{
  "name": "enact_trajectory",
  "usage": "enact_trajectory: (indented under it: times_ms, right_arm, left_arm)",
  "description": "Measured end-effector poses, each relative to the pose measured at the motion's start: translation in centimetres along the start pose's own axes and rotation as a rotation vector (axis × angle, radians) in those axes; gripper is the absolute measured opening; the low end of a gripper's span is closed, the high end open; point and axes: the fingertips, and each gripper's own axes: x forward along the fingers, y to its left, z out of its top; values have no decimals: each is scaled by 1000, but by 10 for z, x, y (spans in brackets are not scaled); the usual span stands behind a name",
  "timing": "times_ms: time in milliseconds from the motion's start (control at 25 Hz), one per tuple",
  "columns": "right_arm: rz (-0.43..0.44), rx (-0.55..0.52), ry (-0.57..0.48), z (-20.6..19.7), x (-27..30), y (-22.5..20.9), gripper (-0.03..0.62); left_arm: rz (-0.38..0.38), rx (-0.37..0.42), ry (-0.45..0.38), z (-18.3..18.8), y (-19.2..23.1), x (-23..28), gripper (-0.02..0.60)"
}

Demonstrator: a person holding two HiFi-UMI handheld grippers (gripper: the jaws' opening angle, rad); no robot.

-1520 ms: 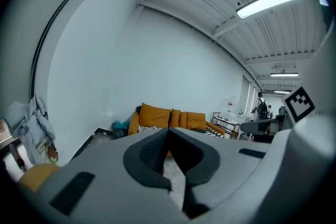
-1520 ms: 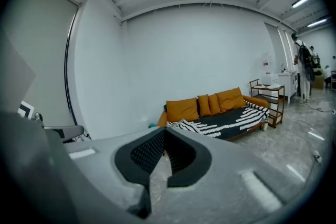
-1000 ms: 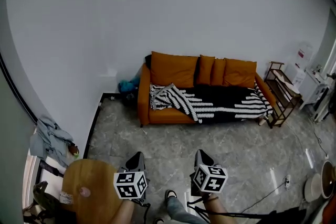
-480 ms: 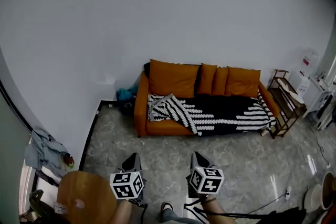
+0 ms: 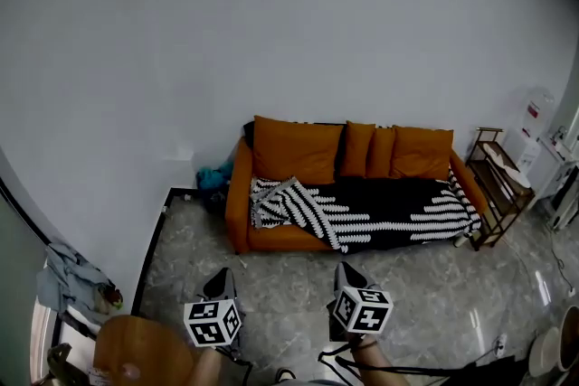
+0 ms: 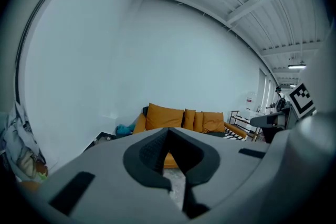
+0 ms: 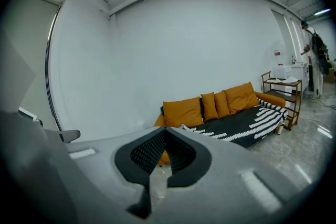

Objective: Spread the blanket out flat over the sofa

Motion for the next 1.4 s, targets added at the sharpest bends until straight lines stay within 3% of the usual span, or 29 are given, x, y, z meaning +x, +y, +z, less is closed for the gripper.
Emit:
enact_trajectory:
  times_ms: [320, 680, 1080, 1400]
  right_arm:
    - [28, 2, 19, 18, 51, -21, 5]
    - [18, 58, 46, 21, 86, -44, 5]
    - [-42, 125, 30, 32, 133, -69, 5]
    - [-60, 116, 20, 74, 202, -74, 5]
  left_arm:
    - [13, 25, 2, 19, -3, 52, -9]
    - [41, 22, 27, 24, -4, 75, -9]
    - [1, 38, 36, 37, 7, 137, -9]
    - [-37, 45, 30, 74, 20, 217, -9]
